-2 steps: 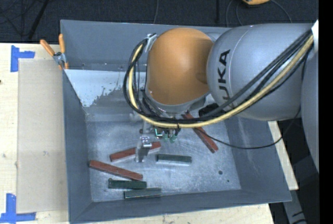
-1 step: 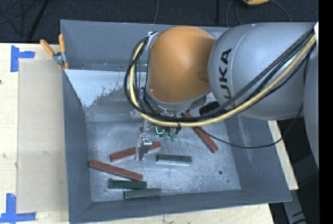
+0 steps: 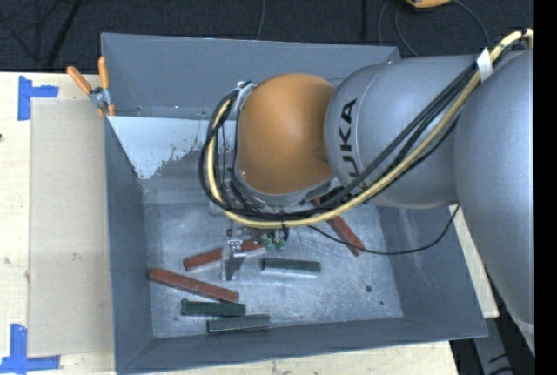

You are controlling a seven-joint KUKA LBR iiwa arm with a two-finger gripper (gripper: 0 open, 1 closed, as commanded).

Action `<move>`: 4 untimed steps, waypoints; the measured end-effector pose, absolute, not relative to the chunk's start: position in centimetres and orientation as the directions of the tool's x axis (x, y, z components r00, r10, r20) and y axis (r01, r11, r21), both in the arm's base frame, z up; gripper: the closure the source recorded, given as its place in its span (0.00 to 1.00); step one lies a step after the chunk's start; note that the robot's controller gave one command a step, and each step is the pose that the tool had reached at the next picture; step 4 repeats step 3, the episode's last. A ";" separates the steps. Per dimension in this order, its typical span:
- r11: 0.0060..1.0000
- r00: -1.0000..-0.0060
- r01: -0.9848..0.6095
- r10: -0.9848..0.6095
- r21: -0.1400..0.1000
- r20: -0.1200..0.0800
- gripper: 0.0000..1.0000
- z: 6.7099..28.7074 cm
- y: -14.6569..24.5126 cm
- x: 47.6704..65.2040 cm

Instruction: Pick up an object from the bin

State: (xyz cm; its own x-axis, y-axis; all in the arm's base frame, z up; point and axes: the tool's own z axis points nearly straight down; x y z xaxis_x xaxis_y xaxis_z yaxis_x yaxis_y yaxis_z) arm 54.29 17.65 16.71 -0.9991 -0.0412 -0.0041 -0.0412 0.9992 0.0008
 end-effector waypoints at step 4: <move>0.982 -0.982 -0.189 -0.189 0.000 0.000 1.00 20.2 16.4 53.7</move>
Offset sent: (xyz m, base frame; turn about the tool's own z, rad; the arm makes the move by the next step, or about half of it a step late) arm 0.0000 0.0000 0.0000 0.0000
